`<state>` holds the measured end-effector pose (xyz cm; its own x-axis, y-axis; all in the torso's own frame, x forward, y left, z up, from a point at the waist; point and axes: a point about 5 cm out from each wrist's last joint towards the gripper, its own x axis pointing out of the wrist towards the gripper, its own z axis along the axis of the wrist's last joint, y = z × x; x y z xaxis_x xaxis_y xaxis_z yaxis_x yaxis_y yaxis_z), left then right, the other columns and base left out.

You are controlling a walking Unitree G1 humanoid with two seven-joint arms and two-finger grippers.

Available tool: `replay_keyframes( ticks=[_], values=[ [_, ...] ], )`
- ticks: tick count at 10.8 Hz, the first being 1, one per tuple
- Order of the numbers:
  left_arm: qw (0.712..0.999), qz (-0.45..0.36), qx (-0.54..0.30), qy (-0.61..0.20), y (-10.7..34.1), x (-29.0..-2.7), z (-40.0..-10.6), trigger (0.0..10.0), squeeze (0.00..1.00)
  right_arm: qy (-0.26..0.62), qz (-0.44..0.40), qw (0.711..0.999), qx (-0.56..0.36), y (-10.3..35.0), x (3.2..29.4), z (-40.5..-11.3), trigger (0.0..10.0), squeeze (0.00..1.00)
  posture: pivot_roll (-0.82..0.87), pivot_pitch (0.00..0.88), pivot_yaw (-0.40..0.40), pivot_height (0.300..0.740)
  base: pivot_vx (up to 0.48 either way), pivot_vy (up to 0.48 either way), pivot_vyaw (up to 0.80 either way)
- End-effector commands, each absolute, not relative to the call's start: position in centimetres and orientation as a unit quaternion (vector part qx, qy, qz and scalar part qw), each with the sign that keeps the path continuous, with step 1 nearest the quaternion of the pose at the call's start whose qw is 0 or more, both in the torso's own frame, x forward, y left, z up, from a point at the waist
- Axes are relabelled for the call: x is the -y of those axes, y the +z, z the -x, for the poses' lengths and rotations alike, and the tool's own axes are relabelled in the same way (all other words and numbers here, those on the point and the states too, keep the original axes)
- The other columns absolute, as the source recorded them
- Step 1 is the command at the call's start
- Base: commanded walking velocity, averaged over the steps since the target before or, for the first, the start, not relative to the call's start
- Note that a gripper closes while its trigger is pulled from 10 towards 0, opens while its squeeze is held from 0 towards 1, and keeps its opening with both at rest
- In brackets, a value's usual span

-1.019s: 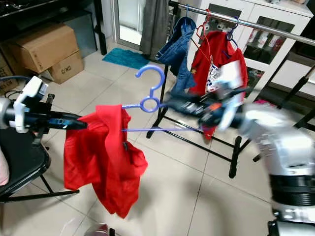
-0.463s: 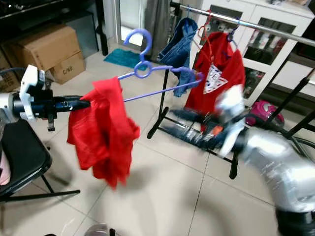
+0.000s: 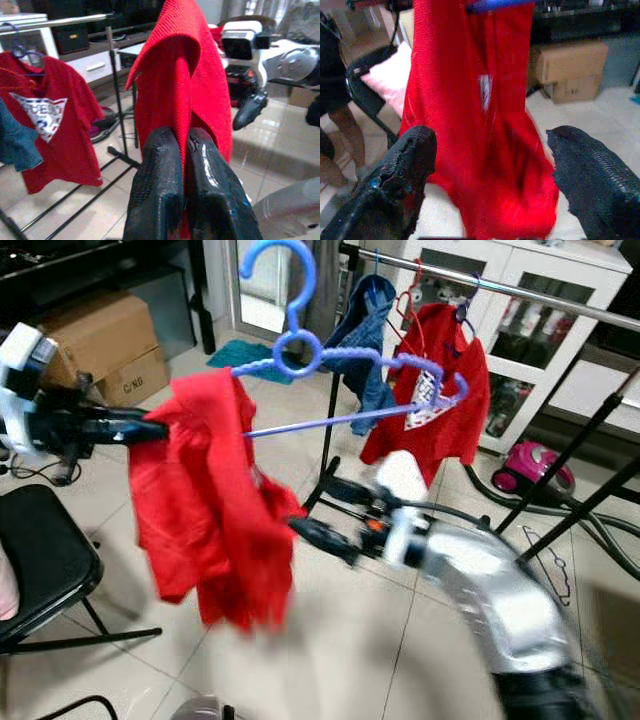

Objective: Hang hanger

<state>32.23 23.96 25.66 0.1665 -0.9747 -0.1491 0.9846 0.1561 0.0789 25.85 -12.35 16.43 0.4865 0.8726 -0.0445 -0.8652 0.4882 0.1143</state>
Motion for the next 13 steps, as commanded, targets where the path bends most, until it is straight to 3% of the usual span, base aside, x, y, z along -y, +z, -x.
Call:
replay_keyframes(
  ticks=[1,2,4,5,8,11,13],
  values=[
    [0.746,-0.094,-0.014,-0.660,27.2,-23.3,-32.1,0.0,0.00,0.498,-0.035,0.865,-0.038,16.6,12.0,-26.2,10.0,0.76,0.08,0.000,-0.018,0.740,0.000,0.000,0.00],
    [0.743,-0.095,-0.005,-0.662,27.5,-22.9,-32.3,0.0,0.00,0.516,-0.055,0.854,-0.029,16.7,11.0,-26.0,10.0,0.00,0.09,0.000,-0.013,0.740,0.000,0.000,0.00],
    [0.753,-0.105,0.017,-0.649,28.1,-22.2,-33.2,0.0,0.00,0.591,-0.101,0.800,-0.020,17.3,8.6,-24.5,10.0,0.00,0.10,0.000,0.001,0.740,0.000,0.000,0.00],
    [0.753,-0.106,0.023,-0.649,28.5,-21.9,-33.4,0.0,0.00,0.603,-0.100,0.791,-0.028,17.1,8.3,-24.2,10.0,0.00,0.10,0.000,0.002,0.740,0.000,0.000,0.00],
    [0.755,-0.108,0.046,-0.645,29.7,-21.1,-33.9,0.0,0.00,0.592,-0.098,0.799,-0.042,16.1,8.6,-24.7,10.0,0.00,0.11,0.000,0.004,0.740,0.000,0.000,0.00],
    [0.755,-0.087,0.080,-0.645,31.1,-21.2,-34.1,0.0,0.00,0.595,-0.069,0.799,-0.059,14.8,7.0,-25.1,10.0,0.00,0.12,0.000,0.006,0.740,0.000,0.000,0.00],
    [0.759,-0.075,0.100,-0.639,32.1,-21.4,-34.2,0.0,0.00,0.570,-0.017,0.819,-0.071,13.5,6.4,-26.5,10.0,0.00,0.12,0.000,0.001,0.740,0.000,0.000,0.00]
  ],
)
